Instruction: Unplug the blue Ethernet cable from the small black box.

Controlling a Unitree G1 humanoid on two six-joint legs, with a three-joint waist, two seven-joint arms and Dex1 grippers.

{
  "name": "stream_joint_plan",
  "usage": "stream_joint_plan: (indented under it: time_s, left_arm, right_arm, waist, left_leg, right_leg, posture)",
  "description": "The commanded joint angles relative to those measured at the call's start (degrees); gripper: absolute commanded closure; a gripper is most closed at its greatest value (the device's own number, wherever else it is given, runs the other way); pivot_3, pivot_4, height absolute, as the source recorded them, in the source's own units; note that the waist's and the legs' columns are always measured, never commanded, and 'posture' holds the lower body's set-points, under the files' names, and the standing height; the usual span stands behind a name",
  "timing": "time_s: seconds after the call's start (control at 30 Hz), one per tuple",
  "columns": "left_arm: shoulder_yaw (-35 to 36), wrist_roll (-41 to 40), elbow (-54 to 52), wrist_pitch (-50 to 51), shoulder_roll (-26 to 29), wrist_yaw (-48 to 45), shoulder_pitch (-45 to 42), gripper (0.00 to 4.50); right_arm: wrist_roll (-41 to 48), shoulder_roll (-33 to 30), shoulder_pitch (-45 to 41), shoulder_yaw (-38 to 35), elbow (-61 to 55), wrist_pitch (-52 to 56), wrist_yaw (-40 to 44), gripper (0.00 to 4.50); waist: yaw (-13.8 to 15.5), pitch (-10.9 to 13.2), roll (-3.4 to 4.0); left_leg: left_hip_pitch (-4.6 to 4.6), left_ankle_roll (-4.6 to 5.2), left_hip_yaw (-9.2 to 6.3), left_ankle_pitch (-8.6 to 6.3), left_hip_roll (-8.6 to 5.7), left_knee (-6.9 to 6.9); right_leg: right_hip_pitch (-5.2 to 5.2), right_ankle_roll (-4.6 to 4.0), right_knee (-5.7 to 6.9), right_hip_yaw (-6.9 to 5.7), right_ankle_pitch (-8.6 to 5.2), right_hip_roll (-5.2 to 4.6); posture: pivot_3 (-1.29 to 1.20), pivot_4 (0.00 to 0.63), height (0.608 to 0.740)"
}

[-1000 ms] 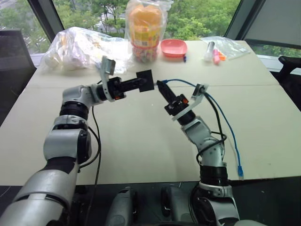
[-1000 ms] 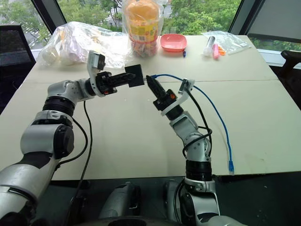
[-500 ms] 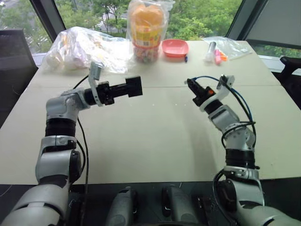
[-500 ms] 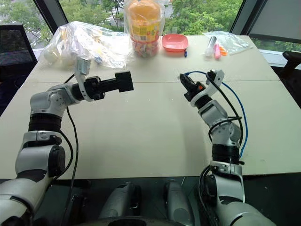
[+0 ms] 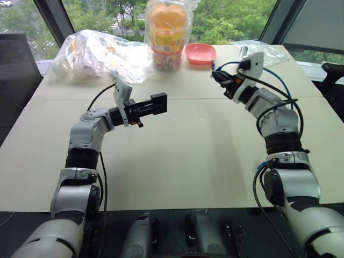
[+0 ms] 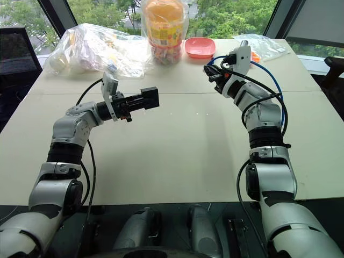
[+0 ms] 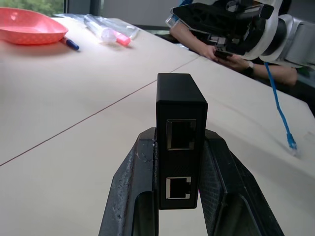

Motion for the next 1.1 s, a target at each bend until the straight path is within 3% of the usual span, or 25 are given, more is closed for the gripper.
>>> stream_joint_plan:
  time_s: [0.03,0.1,0.23,0.4,0.43,0.57,0.73,1.0,1.07,1.1]
  left_arm:
    - [-1.03,2.27,-3.5,-5.38,0.26,2.48,0.13,4.01]
    - [-1.68,3.58,-4.17,-7.84,0.27,3.68,0.52,4.01]
    - [-1.55,3.45,-5.86,-9.45,-0.25,5.94,1.04,4.01]
    - [-2.42,5.07,-8.3,-11.78,-1.1,9.86,2.67,4.01]
    - [-2.79,5.66,-8.53,-12.66,-1.1,10.33,3.08,4.01]
    - [-3.27,9.01,-6.71,-17.19,-1.93,15.3,4.1,4.01]
    - [-4.18,12.02,-2.59,-21.68,-3.97,20.59,5.98,4.01]
    - [-3.53,10.92,6.05,-25.01,-8.06,21.8,5.67,4.01]
    - [-3.39,10.75,7.7,-25.47,-8.48,21.37,5.29,2.98]
    - [-3.37,10.86,8.21,-25.82,-8.49,21.23,5.17,2.78]
  right_arm:
    - [-4.81,-0.39,0.31,1.35,5.43,2.47,-2.93,4.47]
    - [-5.92,0.0,1.22,0.63,8.34,3.66,-5.2,4.47]
    - [-4.91,0.6,1.74,-2.98,10.79,3.47,-7.72,2.93]
    - [-4.72,0.37,5.05,-3.36,4.89,6.24,-6.07,0.24]
    - [-4.38,0.44,6.28,-3.05,2.41,7.96,-5.19,0.07]
    - [-5.87,-1.06,16.0,2.74,-14.24,12.85,-0.11,0.07]
    - [-0.01,0.96,26.95,0.27,-32.9,13.87,1.84,0.07]
    - [4.38,3.15,32.62,-2.47,-42.26,17.72,-1.1,0.07]
    - [3.74,2.87,32.3,-2.27,-42.12,17.52,-1.67,0.0]
    - [3.54,2.75,32.18,-2.25,-41.96,17.39,-1.88,0.0]
  waist:
    - [0.08,0.0,-0.01]
    - [0.19,-0.01,-0.01]
    - [0.0,0.01,0.01]
    - [-0.27,0.0,0.02]
    - [-0.23,0.0,0.02]
    - [0.25,0.0,0.02]
    - [0.23,-0.01,0.0]
    - [0.22,-0.01,0.0]
    - [0.23,-0.01,0.0]
    - [0.22,-0.01,0.0]
  left_leg:
    - [0.0,0.0,-0.01,0.0,0.0,0.01]
    - [0.0,0.0,-0.01,0.0,0.0,0.02]
    - [-0.01,-0.01,-0.01,0.0,-0.01,0.0]
    - [-0.03,-0.01,-0.01,0.0,0.0,-0.01]
    - [-0.01,-0.01,-0.01,0.0,0.01,-0.02]
    - [-0.01,-0.01,-0.03,-0.01,0.01,-0.04]
    - [-0.02,0.02,-0.04,-0.02,0.0,0.01]
    - [-0.01,0.02,-0.04,-0.02,0.0,0.12]
    - [-0.01,0.02,-0.04,-0.02,0.0,0.13]
    - [-0.01,0.02,-0.04,-0.02,0.0,0.12]
  right_leg:
    - [0.01,0.0,0.0,0.0,0.0,0.0]
    - [0.02,0.0,0.0,0.0,0.0,-0.03]
    - [0.01,-0.01,-0.05,0.02,0.0,-0.07]
    - [-0.02,-0.01,-0.04,0.02,0.01,-0.06]
    - [-0.02,-0.01,-0.04,0.02,0.01,-0.06]
    - [-0.01,-0.01,-0.04,0.01,0.01,-0.04]
    - [0.04,0.1,-0.11,0.0,0.07,-0.05]
    - [0.08,0.13,-0.1,-0.03,0.08,-0.04]
    - [0.09,0.13,-0.11,-0.04,0.08,-0.04]
    - [0.09,0.13,-0.11,-0.04,0.08,-0.04]
  posture:
    - [0.0,0.15,0.74]
    - [0.0,0.15,0.74]
    - [0.0,0.15,0.74]
    - [0.0,0.15,0.74]
    - [0.0,0.15,0.74]
    - [0.0,0.15,0.74]
    - [0.0,0.15,0.74]
    - [0.0,0.15,0.74]
    - [0.0,0.15,0.74]
    - [0.0,0.15,0.74]
